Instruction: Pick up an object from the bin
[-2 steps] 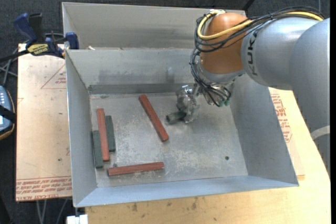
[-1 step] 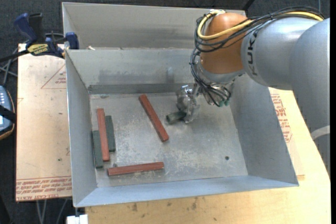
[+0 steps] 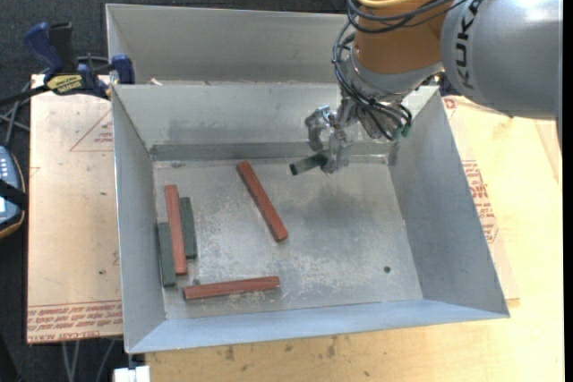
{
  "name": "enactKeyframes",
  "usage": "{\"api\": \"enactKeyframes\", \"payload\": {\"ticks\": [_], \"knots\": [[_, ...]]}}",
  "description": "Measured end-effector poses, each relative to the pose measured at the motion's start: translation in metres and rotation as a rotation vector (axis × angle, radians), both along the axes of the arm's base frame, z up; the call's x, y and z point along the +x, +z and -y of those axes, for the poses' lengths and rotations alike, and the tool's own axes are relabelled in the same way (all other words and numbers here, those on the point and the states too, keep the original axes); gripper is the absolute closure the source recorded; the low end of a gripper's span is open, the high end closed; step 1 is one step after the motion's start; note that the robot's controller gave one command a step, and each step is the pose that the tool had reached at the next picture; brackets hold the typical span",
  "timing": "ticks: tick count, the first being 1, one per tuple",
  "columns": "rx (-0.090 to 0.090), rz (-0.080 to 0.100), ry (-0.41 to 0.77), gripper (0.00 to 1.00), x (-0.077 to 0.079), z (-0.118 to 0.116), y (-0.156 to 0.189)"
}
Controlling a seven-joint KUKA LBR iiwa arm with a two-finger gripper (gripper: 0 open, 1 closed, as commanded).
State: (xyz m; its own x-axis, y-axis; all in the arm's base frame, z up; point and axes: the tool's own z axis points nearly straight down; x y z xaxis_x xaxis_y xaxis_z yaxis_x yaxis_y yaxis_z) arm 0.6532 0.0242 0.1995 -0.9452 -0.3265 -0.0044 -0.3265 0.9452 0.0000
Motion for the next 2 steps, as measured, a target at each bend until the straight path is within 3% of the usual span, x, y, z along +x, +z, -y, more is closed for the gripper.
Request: {"api": "enactKeyframes", "payload": {"ticks": [1,2], "knots": [[0.000,0.000,0.000,1.00,0.000,0.000,0.000],[0.000,-0.003,0.090,1.00,-0.005,0.003,0.048]]}}
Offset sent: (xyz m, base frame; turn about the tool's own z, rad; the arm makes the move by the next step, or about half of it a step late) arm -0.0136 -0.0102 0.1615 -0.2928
